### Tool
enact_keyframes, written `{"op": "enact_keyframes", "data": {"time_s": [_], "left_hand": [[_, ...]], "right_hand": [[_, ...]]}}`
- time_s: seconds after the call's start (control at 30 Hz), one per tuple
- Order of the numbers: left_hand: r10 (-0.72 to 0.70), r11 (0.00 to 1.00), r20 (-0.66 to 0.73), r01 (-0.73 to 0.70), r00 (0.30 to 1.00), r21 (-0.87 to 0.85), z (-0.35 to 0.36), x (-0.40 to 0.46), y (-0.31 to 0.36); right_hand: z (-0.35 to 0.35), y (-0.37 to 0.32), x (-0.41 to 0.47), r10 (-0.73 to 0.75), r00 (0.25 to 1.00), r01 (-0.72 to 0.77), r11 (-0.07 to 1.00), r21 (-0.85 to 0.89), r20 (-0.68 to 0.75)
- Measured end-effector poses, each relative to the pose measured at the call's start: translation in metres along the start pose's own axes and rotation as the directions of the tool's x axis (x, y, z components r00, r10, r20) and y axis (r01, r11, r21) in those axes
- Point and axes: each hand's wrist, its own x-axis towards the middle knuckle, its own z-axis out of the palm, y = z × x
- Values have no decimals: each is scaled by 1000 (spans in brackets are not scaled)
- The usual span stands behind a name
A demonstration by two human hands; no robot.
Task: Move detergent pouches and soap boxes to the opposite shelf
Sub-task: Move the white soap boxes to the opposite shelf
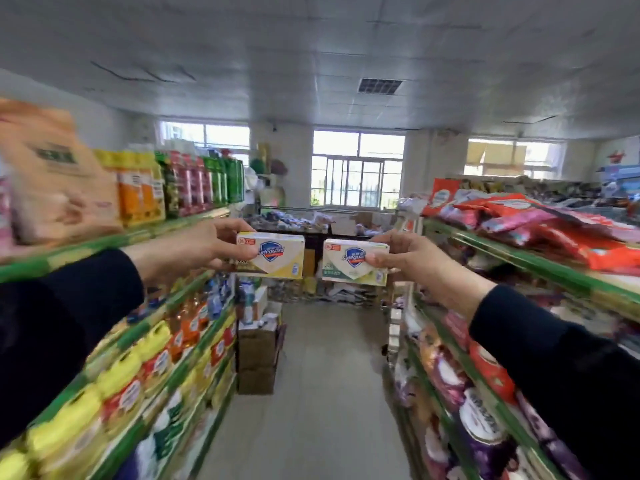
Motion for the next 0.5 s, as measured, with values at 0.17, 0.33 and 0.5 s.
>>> {"op": "enact_keyframes", "data": {"time_s": [0.17, 0.33, 0.5], "left_hand": [[-118, 992, -218, 127, 969, 26, -80, -80, -29], [-219, 972, -418, 234, 882, -16, -121, -146, -45], [-284, 936, -583, 351, 761, 2, -153, -212, -47]], "right_hand": [[104, -28, 46, -103, 974, 97, 995, 37, 202], [189, -50, 77, -182, 901, 143, 982, 126, 394], [267, -78, 97, -290, 777, 193, 955, 226, 558]]}}
